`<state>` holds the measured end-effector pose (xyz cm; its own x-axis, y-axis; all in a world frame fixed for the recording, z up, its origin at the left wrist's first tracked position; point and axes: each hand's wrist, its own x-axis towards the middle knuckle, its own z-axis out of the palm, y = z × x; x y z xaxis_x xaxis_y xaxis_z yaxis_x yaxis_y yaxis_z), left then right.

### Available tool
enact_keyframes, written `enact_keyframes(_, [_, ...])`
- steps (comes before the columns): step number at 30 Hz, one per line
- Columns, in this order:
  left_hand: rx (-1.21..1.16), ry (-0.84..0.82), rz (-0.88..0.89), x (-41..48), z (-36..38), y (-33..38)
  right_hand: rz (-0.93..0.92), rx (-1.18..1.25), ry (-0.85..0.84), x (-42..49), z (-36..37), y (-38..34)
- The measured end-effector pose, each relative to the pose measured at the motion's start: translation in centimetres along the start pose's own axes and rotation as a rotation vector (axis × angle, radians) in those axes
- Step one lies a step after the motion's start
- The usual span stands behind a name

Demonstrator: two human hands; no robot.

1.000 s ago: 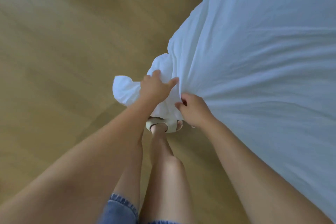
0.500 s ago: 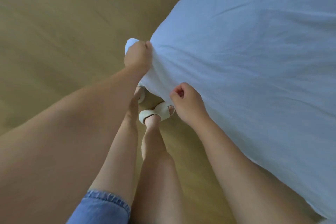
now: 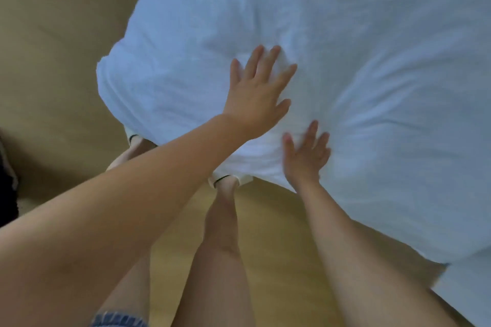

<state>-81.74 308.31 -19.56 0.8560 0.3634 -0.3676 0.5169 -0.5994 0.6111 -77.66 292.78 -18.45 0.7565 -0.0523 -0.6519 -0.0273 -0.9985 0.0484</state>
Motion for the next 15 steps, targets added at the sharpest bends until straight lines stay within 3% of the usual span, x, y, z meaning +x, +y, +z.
enact_keyframes(3, [0.104,-0.024,0.02,0.7,3.1,2.1,-0.111,-0.065,-0.091,-0.4,1.1,5.5])
enact_keyframes(7, [0.298,-0.074,0.223,0.7,7.3,5.3,-0.453,-0.019,0.052,2.5,-1.5,8.1])
enact_keyframes(12, [0.655,-0.302,0.392,1.0,11.7,9.2,-0.763,-0.436,0.142,7.1,-6.0,15.8])
enact_keyframes(15, [0.763,-0.369,0.506,0.7,12.4,10.5,-0.924,-0.437,0.322,9.2,-7.6,19.5])
